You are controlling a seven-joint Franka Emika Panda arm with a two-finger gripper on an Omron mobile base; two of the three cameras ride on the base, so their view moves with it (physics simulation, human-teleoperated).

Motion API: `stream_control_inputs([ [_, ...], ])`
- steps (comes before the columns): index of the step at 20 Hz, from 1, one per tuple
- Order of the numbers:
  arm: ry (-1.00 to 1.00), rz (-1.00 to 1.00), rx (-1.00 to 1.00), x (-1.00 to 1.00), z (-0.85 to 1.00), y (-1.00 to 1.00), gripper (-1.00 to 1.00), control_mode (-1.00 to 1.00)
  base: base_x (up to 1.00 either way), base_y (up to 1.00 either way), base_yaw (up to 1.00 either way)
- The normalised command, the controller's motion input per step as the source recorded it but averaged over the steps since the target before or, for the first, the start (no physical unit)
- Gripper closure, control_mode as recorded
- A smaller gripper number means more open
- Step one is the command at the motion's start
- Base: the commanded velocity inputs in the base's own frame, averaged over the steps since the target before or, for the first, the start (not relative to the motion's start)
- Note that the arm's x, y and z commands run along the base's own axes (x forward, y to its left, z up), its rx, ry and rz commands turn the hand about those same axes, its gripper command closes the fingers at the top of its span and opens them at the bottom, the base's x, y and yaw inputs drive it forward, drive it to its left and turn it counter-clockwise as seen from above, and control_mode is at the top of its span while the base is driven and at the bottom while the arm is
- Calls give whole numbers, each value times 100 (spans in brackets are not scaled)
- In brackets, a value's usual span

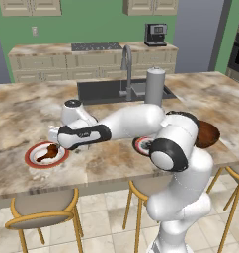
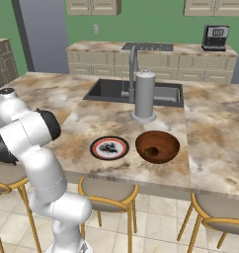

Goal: Pick the chicken drumstick and sweet potato from their plates and place them in the bowl. Then put the bowl in the fridge.

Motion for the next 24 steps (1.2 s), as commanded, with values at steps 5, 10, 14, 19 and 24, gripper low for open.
stream_control_inputs([
  [5, 0, 0, -8, 35, -26, 16, -100, -100, 0, 0, 0],
  [10, 0, 0, -1, 35, -10, 25, -100, -100, 0, 0, 0],
  [14, 0, 0, 0, 28, -7, 28, -100, -100, 0, 0, 0],
  [19, 1, 0, -3, 31, -21, 23, -100, -100, 0, 0, 0],
  [24, 0, 0, -3, 34, -25, 17, -100, -100, 0, 0, 0],
])
